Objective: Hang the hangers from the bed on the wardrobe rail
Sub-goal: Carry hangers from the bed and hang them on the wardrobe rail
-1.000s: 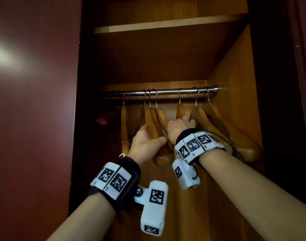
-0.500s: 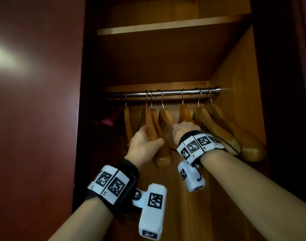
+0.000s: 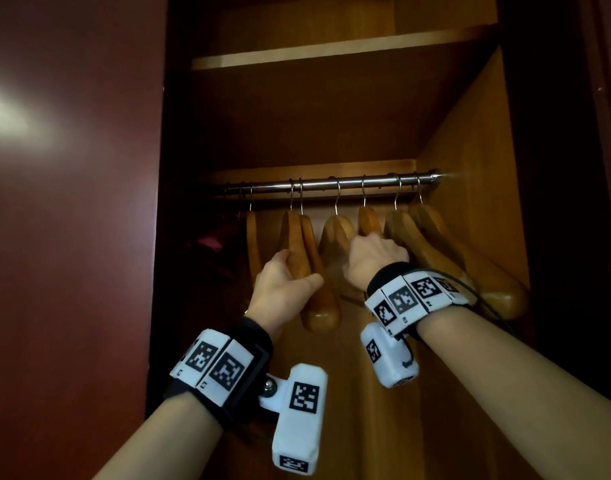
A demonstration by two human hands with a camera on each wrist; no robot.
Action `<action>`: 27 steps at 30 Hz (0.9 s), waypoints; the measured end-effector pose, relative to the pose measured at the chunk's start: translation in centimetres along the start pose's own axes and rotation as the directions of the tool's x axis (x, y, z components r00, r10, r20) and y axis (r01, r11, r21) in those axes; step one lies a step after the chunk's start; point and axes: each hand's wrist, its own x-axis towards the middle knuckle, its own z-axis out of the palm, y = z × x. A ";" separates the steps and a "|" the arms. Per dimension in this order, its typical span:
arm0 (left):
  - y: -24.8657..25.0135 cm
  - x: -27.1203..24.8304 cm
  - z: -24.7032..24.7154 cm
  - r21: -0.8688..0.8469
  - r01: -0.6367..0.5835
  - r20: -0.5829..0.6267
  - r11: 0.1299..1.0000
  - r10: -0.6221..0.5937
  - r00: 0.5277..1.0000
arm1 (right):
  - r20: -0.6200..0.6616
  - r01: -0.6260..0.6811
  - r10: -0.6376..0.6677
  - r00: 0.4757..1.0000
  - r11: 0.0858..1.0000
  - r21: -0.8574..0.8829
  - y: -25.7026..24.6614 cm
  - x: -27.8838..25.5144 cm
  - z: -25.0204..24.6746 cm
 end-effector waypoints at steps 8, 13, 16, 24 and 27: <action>0.0 0.0 0.0 0.014 -0.016 -0.013 1.000 0.016 1.000 | 0.241 0.115 -0.170 0.956 0.967 0.227 -2.6 0.5 0.0; -0.1 0.3 -0.3 -0.007 -0.003 0.001 1.000 0.003 1.000 | 0.308 0.041 -0.120 0.944 0.967 0.250 -3.0 0.7 1.1; -0.1 0.1 -0.1 -0.025 -0.007 0.006 1.000 0.008 1.000 | 0.336 0.054 -0.172 0.926 0.941 0.334 -2.2 0.2 0.7; 0.0 0.5 -0.1 -0.085 0.007 -0.023 0.996 -0.009 1.000 | 0.369 -0.062 -0.061 0.927 0.948 0.311 -2.9 0.8 1.3; 0.1 0.6 -0.3 -0.093 0.000 -0.026 0.996 -0.002 1.000 | 0.350 -0.058 -0.057 0.935 0.950 0.308 -2.6 1.1 1.1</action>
